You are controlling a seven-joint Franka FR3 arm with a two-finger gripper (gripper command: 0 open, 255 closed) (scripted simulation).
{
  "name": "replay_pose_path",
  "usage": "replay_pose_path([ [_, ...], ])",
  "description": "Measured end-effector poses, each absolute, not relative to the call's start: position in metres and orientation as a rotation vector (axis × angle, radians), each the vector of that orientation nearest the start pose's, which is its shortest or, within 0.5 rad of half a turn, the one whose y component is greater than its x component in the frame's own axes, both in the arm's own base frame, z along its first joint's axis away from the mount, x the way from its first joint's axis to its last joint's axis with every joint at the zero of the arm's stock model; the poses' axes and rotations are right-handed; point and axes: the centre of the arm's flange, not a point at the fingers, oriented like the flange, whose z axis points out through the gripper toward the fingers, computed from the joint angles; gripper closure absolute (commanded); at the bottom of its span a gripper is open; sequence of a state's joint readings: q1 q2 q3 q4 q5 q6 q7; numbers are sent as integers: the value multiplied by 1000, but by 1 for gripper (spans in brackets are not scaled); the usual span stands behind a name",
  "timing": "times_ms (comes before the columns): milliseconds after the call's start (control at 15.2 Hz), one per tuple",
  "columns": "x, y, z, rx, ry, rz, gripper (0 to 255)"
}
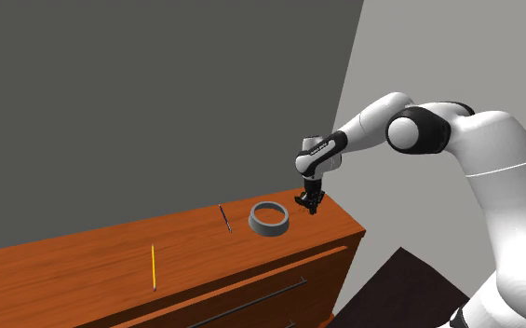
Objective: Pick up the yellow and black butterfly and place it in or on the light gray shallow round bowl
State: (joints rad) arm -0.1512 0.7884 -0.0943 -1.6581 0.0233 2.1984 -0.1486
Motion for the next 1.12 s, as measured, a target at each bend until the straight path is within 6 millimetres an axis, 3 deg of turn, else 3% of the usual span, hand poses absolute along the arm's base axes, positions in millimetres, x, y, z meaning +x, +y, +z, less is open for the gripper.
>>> replay_pose_path([
  [264,633,-153,133,-3117,146,393,255],
  [1122,635,-151,199,-3117,145,393,255],
])
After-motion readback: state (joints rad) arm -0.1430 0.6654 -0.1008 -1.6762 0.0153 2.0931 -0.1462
